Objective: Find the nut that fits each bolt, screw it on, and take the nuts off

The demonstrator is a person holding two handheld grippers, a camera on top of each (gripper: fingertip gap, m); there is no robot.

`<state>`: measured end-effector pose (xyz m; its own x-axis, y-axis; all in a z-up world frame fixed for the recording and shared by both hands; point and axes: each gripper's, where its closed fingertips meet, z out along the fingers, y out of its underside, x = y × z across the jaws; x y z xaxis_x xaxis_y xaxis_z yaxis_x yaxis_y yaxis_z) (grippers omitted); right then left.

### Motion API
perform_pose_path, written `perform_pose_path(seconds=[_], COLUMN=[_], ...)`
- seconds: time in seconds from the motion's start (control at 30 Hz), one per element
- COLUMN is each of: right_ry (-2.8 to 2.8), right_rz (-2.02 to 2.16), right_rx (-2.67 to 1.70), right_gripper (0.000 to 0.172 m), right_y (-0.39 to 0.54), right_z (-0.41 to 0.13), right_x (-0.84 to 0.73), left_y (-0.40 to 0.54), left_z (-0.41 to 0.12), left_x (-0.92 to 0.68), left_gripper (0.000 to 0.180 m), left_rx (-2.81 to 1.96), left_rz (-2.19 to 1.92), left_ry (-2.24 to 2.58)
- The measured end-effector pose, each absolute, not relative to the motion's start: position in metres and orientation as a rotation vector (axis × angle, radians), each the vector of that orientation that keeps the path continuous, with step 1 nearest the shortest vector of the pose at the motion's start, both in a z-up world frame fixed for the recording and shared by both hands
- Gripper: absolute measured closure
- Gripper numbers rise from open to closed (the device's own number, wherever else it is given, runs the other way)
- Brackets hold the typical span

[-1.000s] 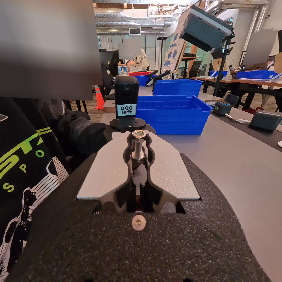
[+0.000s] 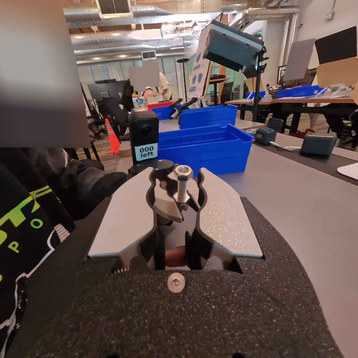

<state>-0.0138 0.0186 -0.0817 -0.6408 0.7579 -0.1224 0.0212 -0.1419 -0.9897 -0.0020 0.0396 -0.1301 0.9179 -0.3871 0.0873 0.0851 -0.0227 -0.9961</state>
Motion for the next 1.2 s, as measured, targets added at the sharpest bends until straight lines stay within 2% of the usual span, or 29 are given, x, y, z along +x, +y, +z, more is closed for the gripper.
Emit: perform_pose_path(seconds=[0.23,0.43,0.53,0.63,0.77,0.87,0.97,1.1,1.2], right_ry=[-1.629,-1.647,-1.579,-1.503,-1.317,-1.185,-1.143,-1.189,-1.239], right_rz=[1.765,1.899,1.908,1.693,1.296,1.008,0.775,0.573,0.499], right_rx=[-0.869,-0.671,-0.659,-0.798,-1.148,-1.395,-1.653,-1.93,-2.013], right_gripper=[0.152,0.152,0.152,0.152,0.152,0.152,0.152,0.152,0.152], right_y=[0.02,0.011,0.023,0.068,0.175,0.252,0.299,0.322,0.325], right_z=[-0.087,-0.069,-0.052,-0.038,-0.033,-0.054,-0.097,-0.161,-0.189], right_x=[-0.016,0.008,0.017,0.019,0.041,0.075,0.109,0.135,0.139], left_y=[0.039,0.024,0.022,0.024,0.028,0.029,0.03,0.031,0.032], left_z=[-0.132,-0.129,-0.128,-0.125,-0.122,-0.12,-0.12,-0.122,-0.124], left_x=[0.002,0.035,0.038,0.033,0.02,0.016,0.014,0.015,0.014], left_gripper=[0.162,0.162,0.162,0.162,0.162,0.162,0.162,0.162,0.162], left_rx=[-1.568,-1.529,-1.522,-1.508,-1.503,-1.498,-1.495,-1.504,-1.513], left_rz=[-0.365,-0.706,-0.702,-0.663,-0.606,-0.582,-0.549,-0.545,-0.533], left_ry=[0.279,0.405,0.436,0.407,0.335,0.311,0.312,0.311,0.309])
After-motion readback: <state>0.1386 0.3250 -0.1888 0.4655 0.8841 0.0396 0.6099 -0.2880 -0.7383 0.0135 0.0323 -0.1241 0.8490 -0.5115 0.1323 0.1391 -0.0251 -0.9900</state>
